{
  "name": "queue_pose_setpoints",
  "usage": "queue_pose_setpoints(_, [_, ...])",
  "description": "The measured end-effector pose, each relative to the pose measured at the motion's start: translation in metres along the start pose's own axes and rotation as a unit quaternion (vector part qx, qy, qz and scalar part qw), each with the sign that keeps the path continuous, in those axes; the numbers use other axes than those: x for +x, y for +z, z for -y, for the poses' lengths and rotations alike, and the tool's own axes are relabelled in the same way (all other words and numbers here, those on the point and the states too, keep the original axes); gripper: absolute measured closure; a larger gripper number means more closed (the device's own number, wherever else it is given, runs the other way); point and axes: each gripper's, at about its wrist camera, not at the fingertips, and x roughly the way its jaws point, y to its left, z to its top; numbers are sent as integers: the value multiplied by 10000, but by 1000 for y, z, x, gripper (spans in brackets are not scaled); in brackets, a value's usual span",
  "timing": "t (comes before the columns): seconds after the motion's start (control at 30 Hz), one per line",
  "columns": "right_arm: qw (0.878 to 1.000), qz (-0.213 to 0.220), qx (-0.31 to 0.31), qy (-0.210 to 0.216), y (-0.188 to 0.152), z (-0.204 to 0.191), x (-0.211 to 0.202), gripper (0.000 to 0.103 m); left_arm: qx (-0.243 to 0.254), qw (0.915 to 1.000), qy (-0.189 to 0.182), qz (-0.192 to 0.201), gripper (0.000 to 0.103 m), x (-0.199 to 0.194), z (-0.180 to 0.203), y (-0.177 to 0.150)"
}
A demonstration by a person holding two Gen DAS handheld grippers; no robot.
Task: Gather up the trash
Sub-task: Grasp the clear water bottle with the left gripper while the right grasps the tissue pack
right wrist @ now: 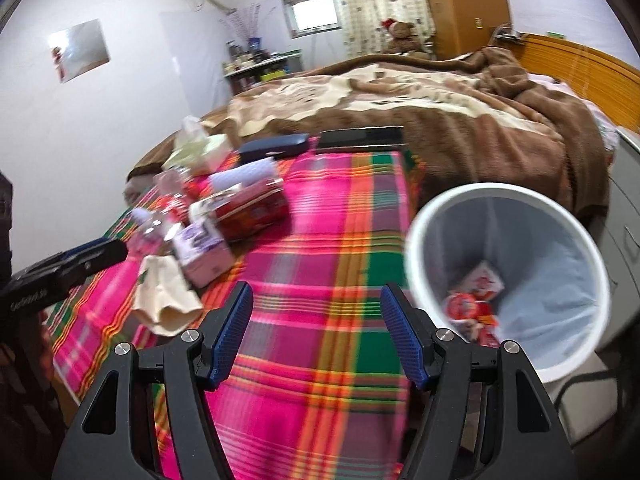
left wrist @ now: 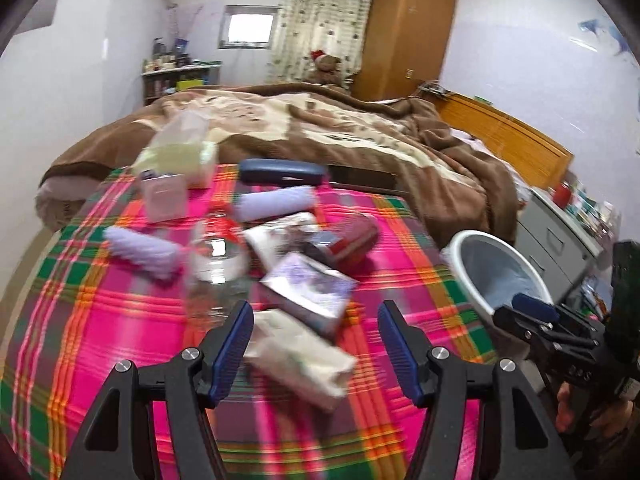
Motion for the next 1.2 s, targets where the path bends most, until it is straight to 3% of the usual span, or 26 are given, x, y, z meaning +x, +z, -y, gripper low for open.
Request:
queue_pose_setpoints(0.3, [9967, -153, -341, 718, -6, -50, 20, 36, -333, 9989, 331, -58, 39, 3, -63, 1])
queue_pose_setpoints(0.47, [9910, -282, -645, 1136, -8, -80, 30, 36, -365, 9988, 285, -178, 39, 14, -81, 6])
queue_pose_setpoints(0.7, [9847, -510, -1024, 1313, -14, -110, 50, 36, -334, 9988, 155, -324, 39, 33, -94, 16])
queue_pose_setpoints(0.93, [9838, -721, -1178, 1139, -14, -120, 69, 36, -259, 9987, -50, -440, 38, 52, -95, 29])
queue_pose_setpoints(1.2, [9846, -784, -1170, 1038, -14, -118, 72, 70, -235, 9976, -240, -608, 38, 78, -91, 46])
